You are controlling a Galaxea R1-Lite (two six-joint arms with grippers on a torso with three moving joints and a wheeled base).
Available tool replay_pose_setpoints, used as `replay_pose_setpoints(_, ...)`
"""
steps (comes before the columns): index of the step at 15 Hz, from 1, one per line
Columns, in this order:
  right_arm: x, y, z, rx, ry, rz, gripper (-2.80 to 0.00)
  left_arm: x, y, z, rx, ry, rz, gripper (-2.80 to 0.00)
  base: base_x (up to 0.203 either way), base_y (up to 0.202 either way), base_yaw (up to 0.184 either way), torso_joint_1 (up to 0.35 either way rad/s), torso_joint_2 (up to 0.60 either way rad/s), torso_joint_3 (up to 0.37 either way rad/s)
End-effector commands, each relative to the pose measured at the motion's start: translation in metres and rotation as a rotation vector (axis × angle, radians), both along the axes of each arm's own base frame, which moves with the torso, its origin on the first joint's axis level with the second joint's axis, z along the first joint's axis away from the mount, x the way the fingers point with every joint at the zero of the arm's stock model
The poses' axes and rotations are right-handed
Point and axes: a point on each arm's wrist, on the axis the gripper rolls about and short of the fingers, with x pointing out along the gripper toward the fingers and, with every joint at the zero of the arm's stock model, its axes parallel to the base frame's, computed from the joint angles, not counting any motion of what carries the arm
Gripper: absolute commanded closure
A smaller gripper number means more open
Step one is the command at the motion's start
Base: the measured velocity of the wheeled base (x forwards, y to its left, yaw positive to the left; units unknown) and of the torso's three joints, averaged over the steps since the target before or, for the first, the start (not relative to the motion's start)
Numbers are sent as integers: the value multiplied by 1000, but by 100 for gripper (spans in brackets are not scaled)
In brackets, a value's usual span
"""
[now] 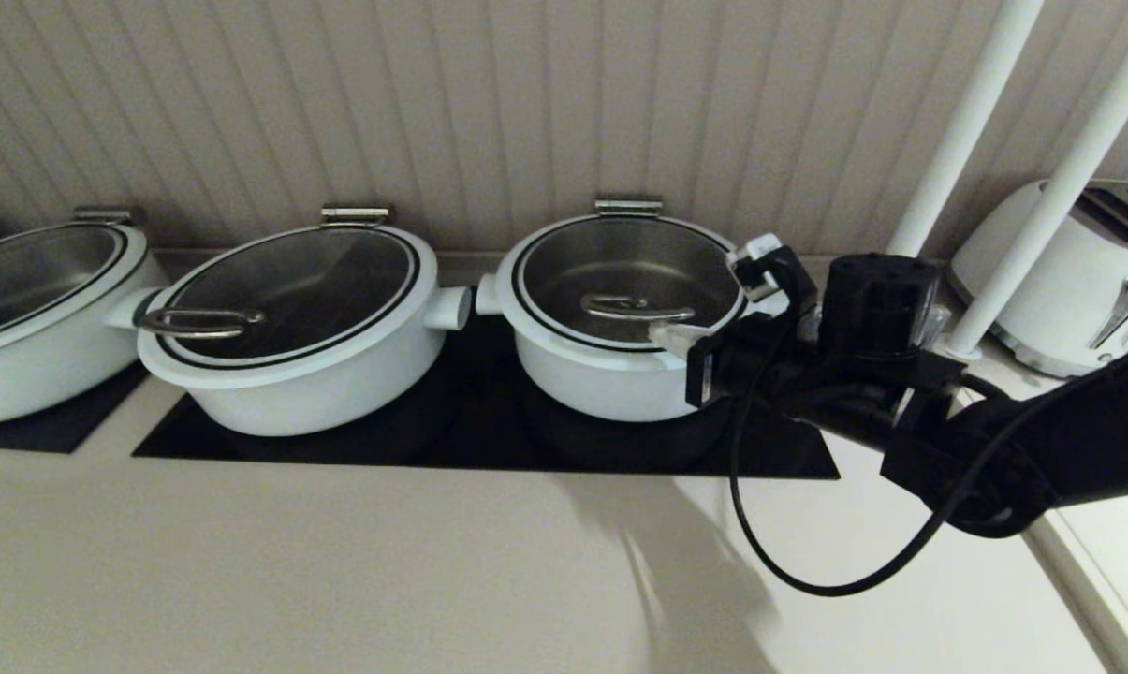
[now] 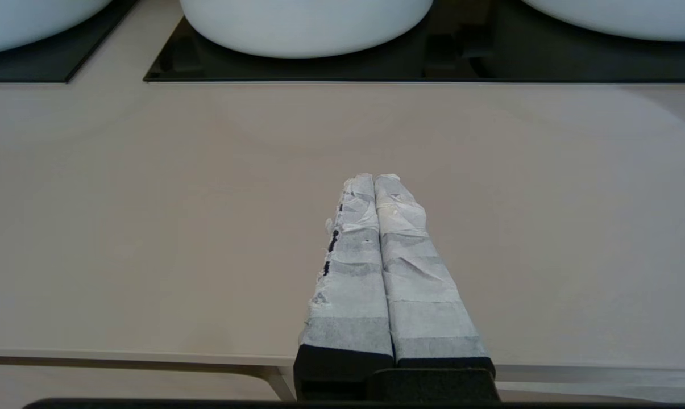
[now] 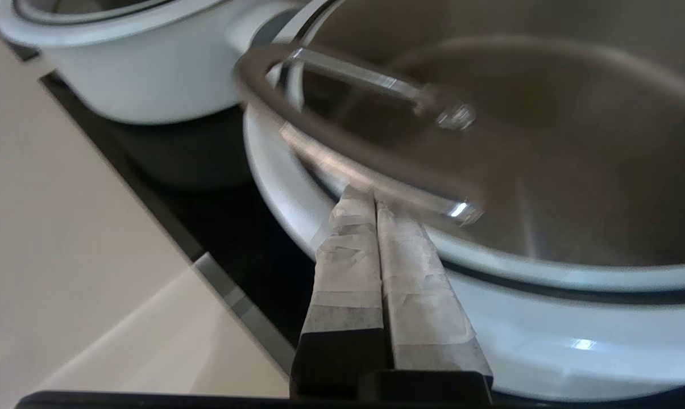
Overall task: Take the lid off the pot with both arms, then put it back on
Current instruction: Open the food pot lid a small opening with the right arm
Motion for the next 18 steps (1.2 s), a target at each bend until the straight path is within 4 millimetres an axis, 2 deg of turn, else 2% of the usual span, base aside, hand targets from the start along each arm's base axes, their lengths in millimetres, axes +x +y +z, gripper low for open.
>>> replay_pose_setpoints(1,5,0,2,9,-14,-5,0,0,0,0,0,0,0,0,0,0,0,0,0,0)
replay_pose_setpoints(8,13,3,4,16,-28,-41,0,0,0,0,0,0,0,0,0,0,0,0,0,0)
replay_pose_setpoints(12,16,3,11,28,-50,-50,0,0,0,0,1,1,0,0,0,0,0,0,0,0)
replay_pose_setpoints(15,15,2,13,32,-57,-58,0,0,-1,1,75,-7,-24,0,0,0,0,0,0,0)
replay_pose_setpoints(18,15,0,14,33,-60,-63,0,-5,-2,16,99,-50,-69,0,0,0,0,0,0,0)
